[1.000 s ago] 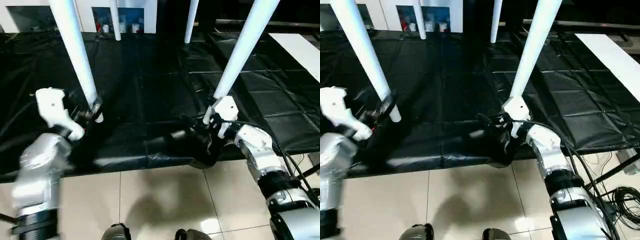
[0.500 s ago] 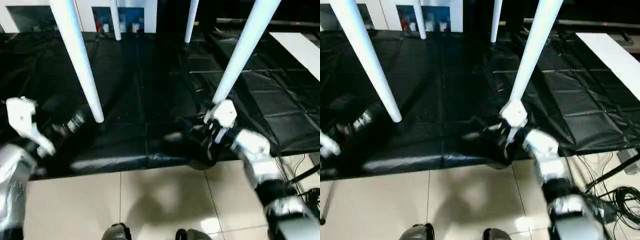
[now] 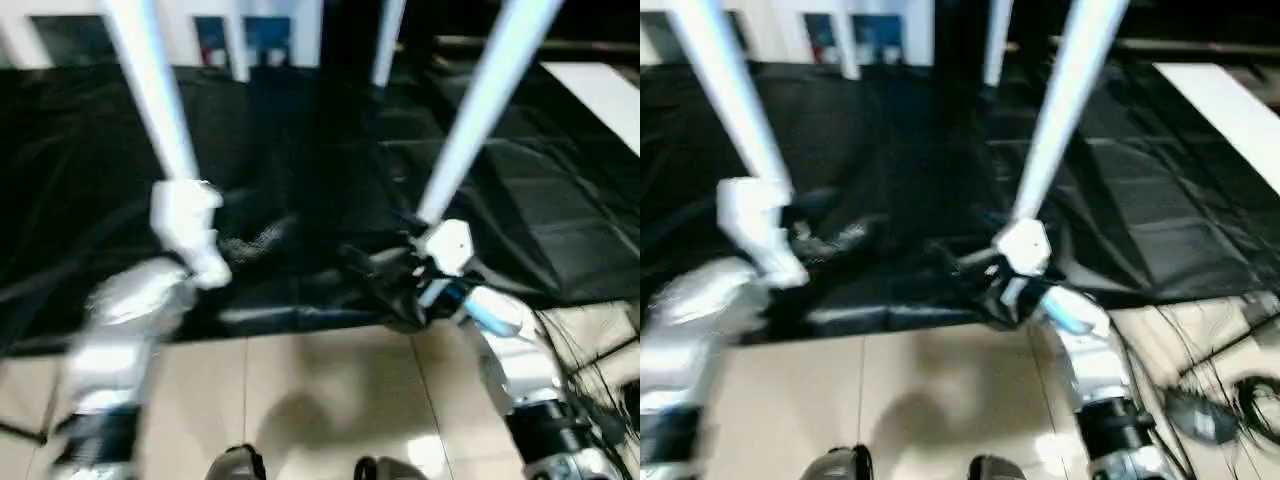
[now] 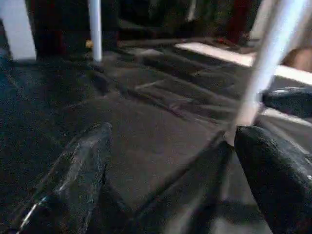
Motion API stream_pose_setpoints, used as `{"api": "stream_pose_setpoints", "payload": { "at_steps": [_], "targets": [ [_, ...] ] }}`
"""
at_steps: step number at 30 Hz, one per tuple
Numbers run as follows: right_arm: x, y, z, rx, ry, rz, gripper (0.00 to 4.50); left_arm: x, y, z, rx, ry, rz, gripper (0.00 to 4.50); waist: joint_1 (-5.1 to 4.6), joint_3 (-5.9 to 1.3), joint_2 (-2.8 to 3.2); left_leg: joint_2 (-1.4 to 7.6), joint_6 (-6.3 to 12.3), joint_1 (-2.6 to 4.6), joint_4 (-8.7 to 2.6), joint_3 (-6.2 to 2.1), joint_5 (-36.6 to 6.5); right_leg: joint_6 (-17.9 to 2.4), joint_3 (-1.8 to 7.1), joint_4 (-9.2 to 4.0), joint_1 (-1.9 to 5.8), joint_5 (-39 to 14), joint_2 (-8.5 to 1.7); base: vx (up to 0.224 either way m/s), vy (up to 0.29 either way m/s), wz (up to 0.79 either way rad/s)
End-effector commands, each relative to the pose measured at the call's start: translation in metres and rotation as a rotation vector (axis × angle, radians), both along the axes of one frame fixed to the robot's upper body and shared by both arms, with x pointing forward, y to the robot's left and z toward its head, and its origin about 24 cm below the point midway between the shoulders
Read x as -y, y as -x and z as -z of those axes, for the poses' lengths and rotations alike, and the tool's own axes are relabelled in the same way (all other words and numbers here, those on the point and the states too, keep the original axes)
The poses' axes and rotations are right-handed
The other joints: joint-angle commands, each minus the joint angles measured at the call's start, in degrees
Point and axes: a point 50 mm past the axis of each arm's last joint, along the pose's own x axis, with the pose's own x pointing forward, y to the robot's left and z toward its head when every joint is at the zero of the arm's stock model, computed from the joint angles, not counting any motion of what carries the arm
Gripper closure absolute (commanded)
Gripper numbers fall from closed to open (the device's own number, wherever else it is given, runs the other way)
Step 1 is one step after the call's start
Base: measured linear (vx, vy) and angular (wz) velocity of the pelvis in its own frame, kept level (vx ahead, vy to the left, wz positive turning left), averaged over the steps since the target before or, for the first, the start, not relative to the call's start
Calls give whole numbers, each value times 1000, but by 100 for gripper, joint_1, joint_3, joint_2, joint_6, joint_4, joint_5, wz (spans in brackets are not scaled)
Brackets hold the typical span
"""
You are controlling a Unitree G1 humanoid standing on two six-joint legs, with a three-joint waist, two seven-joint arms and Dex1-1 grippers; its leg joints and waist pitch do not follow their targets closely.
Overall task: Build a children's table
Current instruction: Flip table
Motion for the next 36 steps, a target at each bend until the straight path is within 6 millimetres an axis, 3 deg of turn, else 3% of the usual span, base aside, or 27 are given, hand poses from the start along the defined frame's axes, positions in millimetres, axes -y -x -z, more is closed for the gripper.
{"api": "stream_pose_setpoints", "payload": {
  "at_steps": [1,5,6,12,15,19,24,26,31,32,36],
  "targets": [
    [1,2,-3,3,-5,4,0,-2,-8,2,-2,-52,-103,6,16,-434,66,135,-102,177,-458,-121,-1852,-921,214,-447,205,-1259,-257,0,0,0],
    [0,6,-4,-3,-5,0,0,-10,-20,1,20,-122,-291,6,-3,-482,93,128,141,165,-392,-113,-1340,-1157,195,-370,247,-457,-238,0,0,0],
    [0,6,-4,-5,-4,2,0,-14,-21,2,11,-119,-333,6,6,-496,96,130,258,156,-366,-116,-1057,-1288,184,-317,278,1,-243,0,0,0],
    [0,10,-3,-18,-1,7,0,-36,-19,6,-19,-156,-531,6,24,-474,97,146,358,184,-361,-104,-1206,-1449,180,-336,271,-163,-246,0,0,0],
    [-1,12,-3,-23,4,5,0,-44,-13,9,-25,-199,-600,6,21,-448,84,151,263,194,-387,-106,-1499,-1347,187,-396,242,-705,-255,0,0,0],
    [-1,14,-4,-20,5,6,0,-38,-6,9,-6,-189,-592,6,27,-434,81,163,146,201,-412,-116,-1711,-1228,192,-437,219,-1119,-263,0,0,0],
    [3,17,-11,-38,-47,81,0,-15,13,-1,56,5,-454,6,89,-468,94,176,85,217,-408,-114,-1704,-1181,199,-436,211,-1107,-268,0,0,0],
    [5,18,-11,-74,-74,119,0,-14,18,0,64,21,-473,6,95,-457,83,179,98,184,-423,-117,-1648,-1166,198,-424,225,-921,-243,0,0,0],
    [11,29,-9,-123,-146,324,0,-33,39,20,83,-84,-684,6,81,-480,72,160,-30,195,-435,-126,-1899,-751,198,-481,211,-1449,-248,0,0,0],
    [13,30,-8,-120,-146,348,0,-34,42,21,79,-81,-690,6,72,-489,11,156,-72,196,-435,-118,-1910,-713,199,-490,200,-1592,-243,0,0,0],
    [21,36,-7,-122,-175,478,0,-38,57,16,123,-101,-716,6,78,-467,48,170,-138,206,-457,-132,-2071,-593,208,-511,159,-1798,-244,0,0,0]
  ]
}}
